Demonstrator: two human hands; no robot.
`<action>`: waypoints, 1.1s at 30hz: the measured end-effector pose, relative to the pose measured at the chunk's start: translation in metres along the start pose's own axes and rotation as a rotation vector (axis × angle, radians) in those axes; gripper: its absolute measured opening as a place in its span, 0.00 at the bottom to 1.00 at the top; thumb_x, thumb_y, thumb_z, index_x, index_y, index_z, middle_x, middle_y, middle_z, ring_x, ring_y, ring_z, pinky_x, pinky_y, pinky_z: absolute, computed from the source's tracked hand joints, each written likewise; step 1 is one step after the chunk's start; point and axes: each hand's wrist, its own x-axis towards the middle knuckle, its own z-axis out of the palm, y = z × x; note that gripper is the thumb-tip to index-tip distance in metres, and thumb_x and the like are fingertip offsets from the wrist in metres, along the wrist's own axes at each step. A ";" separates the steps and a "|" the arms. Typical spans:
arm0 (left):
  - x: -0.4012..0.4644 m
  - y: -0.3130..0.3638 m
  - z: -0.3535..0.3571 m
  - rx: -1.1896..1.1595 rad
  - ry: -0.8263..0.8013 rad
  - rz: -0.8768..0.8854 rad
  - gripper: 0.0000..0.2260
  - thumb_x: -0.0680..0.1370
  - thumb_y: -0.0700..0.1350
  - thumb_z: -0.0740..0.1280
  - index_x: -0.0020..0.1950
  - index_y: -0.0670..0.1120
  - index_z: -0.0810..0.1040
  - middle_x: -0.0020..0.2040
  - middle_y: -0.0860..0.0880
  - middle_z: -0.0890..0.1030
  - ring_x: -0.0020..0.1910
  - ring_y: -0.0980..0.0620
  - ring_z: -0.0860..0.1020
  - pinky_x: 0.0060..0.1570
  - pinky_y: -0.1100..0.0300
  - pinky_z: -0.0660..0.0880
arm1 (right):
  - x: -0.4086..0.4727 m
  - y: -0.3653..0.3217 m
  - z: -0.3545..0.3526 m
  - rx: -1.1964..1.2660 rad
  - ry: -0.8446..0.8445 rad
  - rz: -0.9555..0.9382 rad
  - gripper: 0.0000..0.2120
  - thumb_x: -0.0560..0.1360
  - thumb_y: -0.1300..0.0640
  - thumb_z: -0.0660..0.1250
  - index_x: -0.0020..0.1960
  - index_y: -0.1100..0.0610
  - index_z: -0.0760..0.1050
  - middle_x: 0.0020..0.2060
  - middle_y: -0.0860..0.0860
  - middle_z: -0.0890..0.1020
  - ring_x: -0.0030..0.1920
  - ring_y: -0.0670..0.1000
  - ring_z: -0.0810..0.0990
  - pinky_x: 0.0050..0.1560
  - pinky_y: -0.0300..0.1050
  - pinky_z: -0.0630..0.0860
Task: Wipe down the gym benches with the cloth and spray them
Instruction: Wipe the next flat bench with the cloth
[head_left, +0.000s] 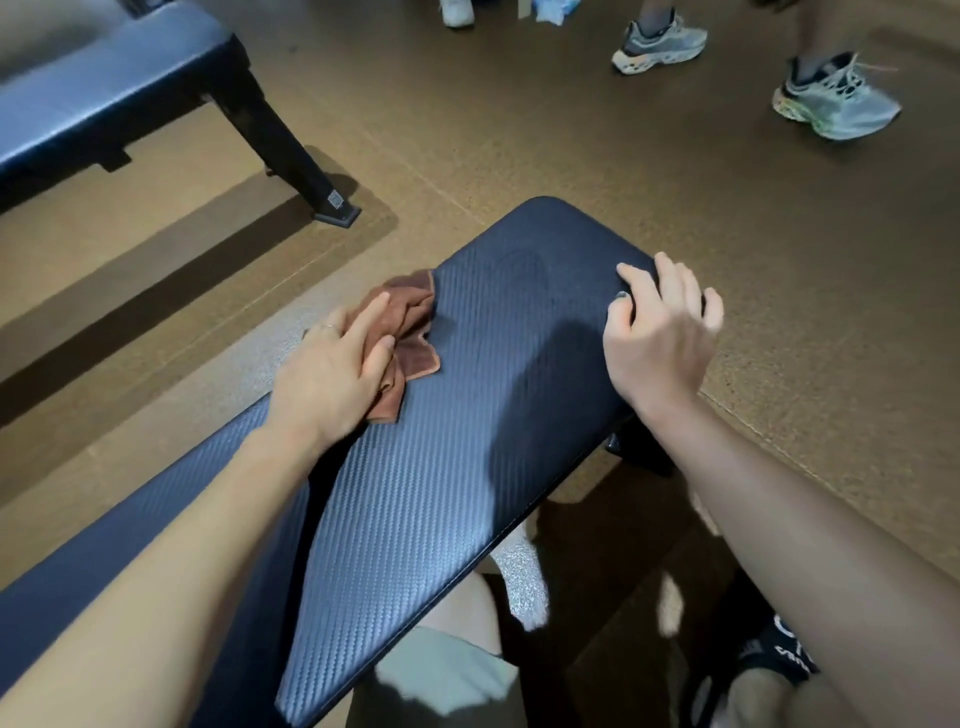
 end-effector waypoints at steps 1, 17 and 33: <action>-0.016 -0.010 -0.006 0.014 -0.002 -0.025 0.25 0.84 0.62 0.50 0.81 0.59 0.60 0.70 0.43 0.73 0.67 0.38 0.73 0.61 0.41 0.75 | 0.000 -0.001 -0.001 -0.005 -0.005 0.004 0.20 0.80 0.52 0.56 0.68 0.50 0.79 0.73 0.56 0.74 0.76 0.57 0.68 0.77 0.61 0.55; 0.065 0.083 0.020 0.121 0.039 0.049 0.27 0.84 0.58 0.48 0.82 0.53 0.60 0.77 0.41 0.68 0.76 0.40 0.65 0.73 0.42 0.64 | 0.001 -0.004 0.000 -0.060 -0.022 0.013 0.21 0.81 0.51 0.54 0.67 0.49 0.78 0.74 0.57 0.74 0.77 0.57 0.67 0.77 0.61 0.55; 0.073 0.154 0.034 0.167 -0.031 0.243 0.24 0.86 0.56 0.50 0.83 0.55 0.57 0.84 0.45 0.54 0.83 0.45 0.52 0.79 0.41 0.53 | 0.001 0.000 0.001 -0.055 0.023 -0.014 0.22 0.80 0.53 0.53 0.66 0.50 0.80 0.72 0.57 0.76 0.74 0.58 0.71 0.75 0.60 0.60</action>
